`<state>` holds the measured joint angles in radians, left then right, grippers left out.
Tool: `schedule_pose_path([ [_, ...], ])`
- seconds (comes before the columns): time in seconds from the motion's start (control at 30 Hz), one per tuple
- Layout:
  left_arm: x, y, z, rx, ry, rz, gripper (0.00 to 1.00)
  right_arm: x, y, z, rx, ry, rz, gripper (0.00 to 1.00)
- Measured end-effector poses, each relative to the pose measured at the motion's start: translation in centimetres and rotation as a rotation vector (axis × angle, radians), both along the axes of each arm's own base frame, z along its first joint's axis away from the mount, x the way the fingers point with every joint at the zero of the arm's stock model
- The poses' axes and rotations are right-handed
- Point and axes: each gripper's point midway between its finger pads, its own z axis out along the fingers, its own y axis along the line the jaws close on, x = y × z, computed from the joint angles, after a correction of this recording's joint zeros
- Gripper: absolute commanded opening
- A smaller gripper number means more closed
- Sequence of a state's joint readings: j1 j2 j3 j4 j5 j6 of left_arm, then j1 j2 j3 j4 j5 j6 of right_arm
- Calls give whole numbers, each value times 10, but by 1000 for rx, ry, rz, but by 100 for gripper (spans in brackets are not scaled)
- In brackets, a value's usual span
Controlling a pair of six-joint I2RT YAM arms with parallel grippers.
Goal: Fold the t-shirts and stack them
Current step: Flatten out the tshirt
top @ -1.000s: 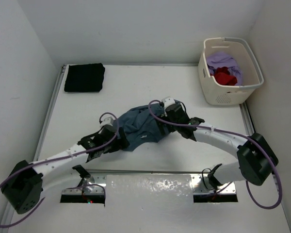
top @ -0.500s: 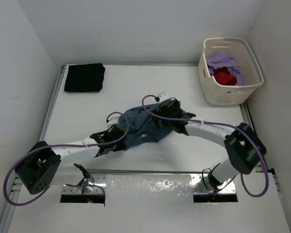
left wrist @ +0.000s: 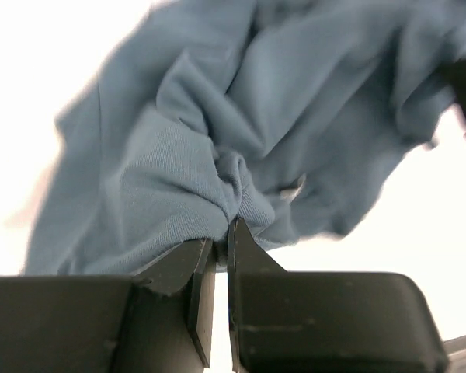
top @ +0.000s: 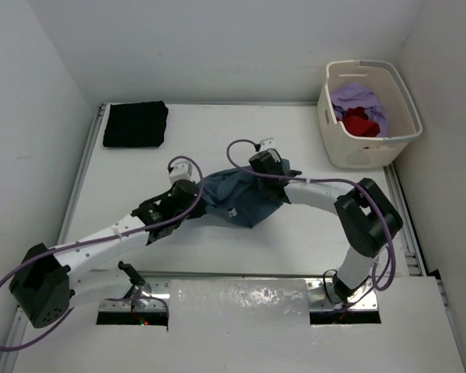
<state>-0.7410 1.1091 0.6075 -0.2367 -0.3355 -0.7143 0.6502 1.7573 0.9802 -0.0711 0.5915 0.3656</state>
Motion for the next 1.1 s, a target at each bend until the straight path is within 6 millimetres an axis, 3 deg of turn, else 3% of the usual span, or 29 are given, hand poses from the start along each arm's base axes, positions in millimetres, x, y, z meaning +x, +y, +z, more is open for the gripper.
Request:
schedule_pose_path([
  [0.1,14,-1,41,-27,-101,20,0,2,-14,23,16,-43,-14,0],
  [0.2,27,0,87,-51,-211,46,0,12,-29,73,108,-141,-22,0],
  [0.33,45,8,158,-61,-353,111,0,24,-68,164,216,-348,-62,0],
  [0.47,55,30,255,-84,-519,225,0,23,-94,267,210,-544,-86,0],
  [0.6,46,69,350,-146,-673,377,0,0,-123,371,184,-756,-148,0],
  [0.77,10,110,422,-230,-800,430,0,-57,-159,470,194,-961,-196,0],
  [0.87,-19,114,453,-305,-876,319,0,-92,-168,505,220,-1042,-161,0],
  [1.1,-86,101,504,-471,-1033,-16,0,-162,-177,535,282,-1152,-38,0],
])
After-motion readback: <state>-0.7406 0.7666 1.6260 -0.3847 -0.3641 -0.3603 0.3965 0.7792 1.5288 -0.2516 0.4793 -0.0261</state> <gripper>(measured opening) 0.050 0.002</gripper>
